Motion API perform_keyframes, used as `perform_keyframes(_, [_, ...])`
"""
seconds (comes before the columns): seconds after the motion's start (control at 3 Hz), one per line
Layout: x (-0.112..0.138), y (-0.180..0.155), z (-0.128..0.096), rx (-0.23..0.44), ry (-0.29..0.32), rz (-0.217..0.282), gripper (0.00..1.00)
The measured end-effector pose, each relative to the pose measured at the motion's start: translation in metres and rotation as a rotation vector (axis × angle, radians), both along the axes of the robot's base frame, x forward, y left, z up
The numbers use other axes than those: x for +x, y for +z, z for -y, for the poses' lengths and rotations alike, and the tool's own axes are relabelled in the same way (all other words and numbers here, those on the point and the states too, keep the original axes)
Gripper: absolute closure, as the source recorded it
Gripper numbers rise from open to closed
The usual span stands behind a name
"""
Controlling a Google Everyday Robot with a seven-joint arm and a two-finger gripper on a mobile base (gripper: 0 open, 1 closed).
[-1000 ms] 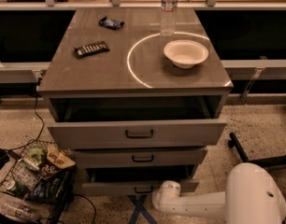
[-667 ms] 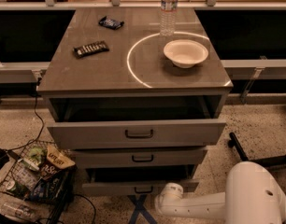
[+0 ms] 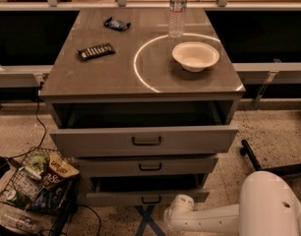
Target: Close bottom drawer
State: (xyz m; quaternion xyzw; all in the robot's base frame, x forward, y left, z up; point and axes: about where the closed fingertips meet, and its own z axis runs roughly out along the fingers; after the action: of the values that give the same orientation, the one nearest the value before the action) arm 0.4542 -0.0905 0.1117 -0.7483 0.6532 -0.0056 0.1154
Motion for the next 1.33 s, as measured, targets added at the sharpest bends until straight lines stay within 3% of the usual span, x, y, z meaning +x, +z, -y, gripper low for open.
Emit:
perform_keyframes(0.67, [0.071, 0.009, 0.009, -0.014, 0.044, 0.137, 1.0])
perform_keyframes(1.0, [0.097, 0.012, 0.012, 0.0, 0.059, 0.183, 1.0])
perform_keyframes(1.33, [0.135, 0.007, 0.01, 0.063, 0.083, 0.239, 1.0])
